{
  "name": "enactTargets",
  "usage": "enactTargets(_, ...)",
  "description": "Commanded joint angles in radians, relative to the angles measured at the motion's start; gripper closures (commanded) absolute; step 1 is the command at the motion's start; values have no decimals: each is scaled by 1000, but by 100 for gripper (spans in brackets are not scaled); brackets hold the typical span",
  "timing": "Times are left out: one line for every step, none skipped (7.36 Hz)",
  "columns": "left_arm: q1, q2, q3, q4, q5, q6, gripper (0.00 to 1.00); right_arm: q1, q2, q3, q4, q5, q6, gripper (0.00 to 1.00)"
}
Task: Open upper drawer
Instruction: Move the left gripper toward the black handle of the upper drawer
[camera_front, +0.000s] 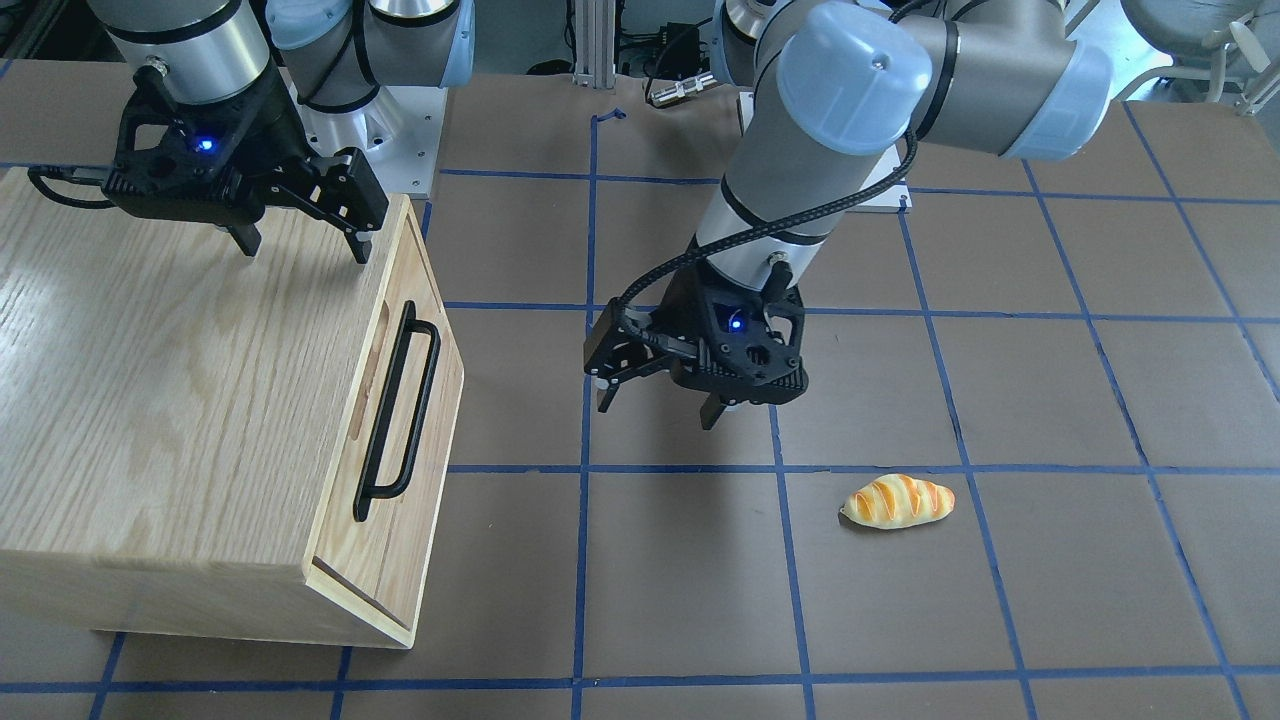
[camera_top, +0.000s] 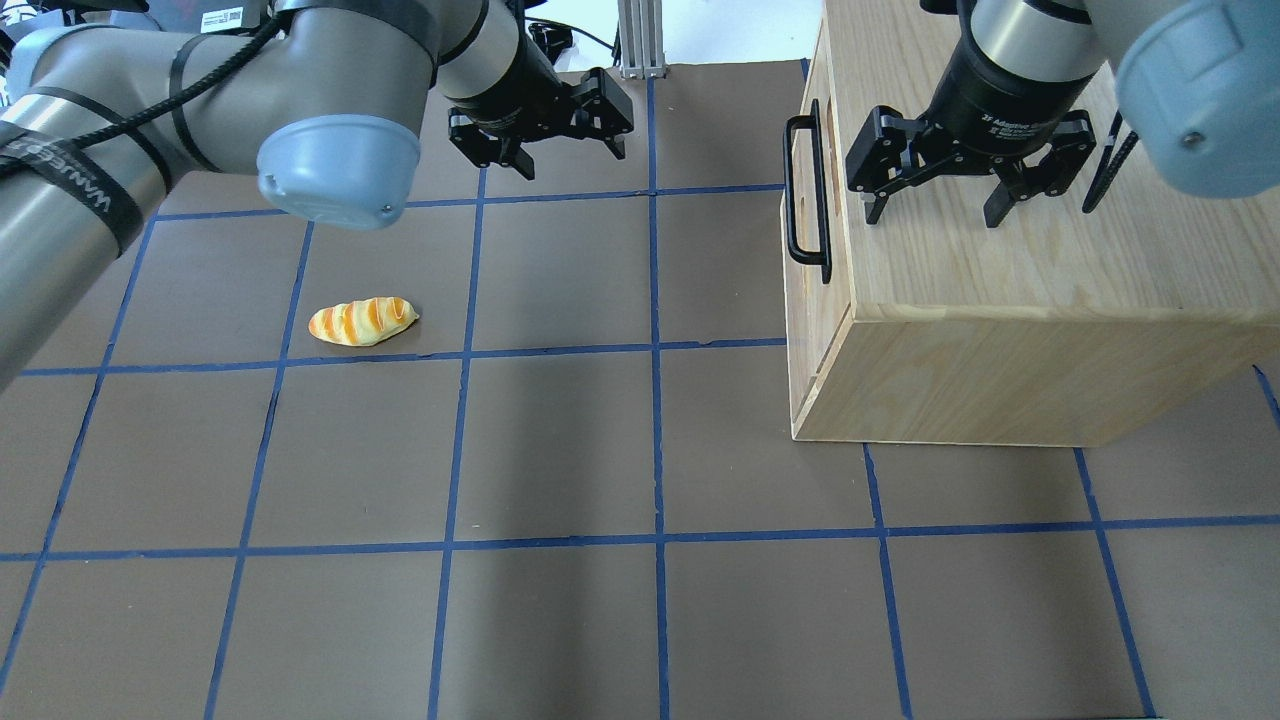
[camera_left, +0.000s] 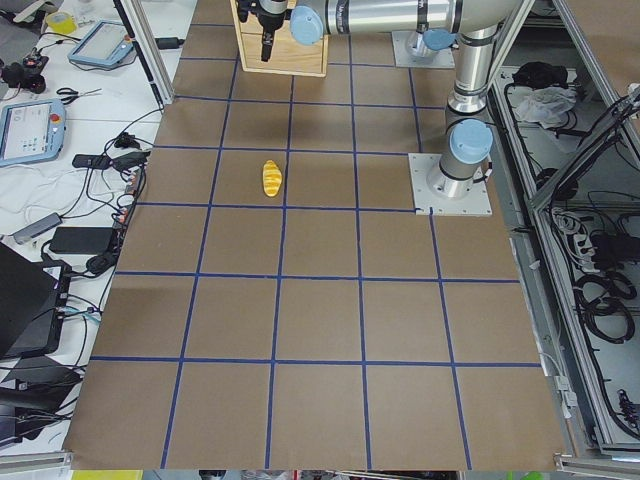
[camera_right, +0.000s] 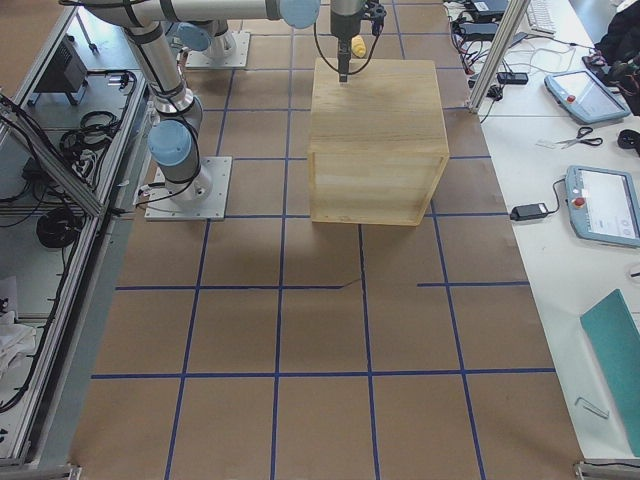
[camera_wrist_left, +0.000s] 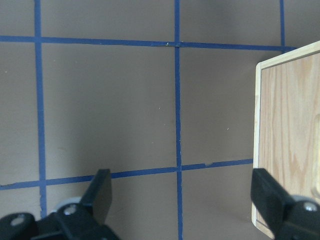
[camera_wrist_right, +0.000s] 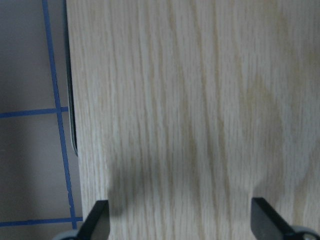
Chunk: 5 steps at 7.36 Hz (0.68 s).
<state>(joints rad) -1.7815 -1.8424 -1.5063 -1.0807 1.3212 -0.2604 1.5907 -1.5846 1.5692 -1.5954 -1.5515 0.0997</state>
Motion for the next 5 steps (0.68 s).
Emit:
enactTargets(-74, -46, 55, 12, -13, -135, 0, 0, 0, 0, 0, -1, 0, 0)
enactTargets(-93, -63, 70, 10, -13, -158, 0, 0, 0, 0, 0, -1, 0, 0)
enactTargets(-107, -80, 78, 12, -13, -231, 0, 0, 0, 0, 0, -1, 0, 0)
enactTargets(-121, -96, 92, 12, -11, -259, 0, 0, 0, 0, 0, -1, 0, 0)
enactTargets(-136, -116, 115, 10, -11, -302, 0, 0, 0, 0, 0, -1, 0, 0)
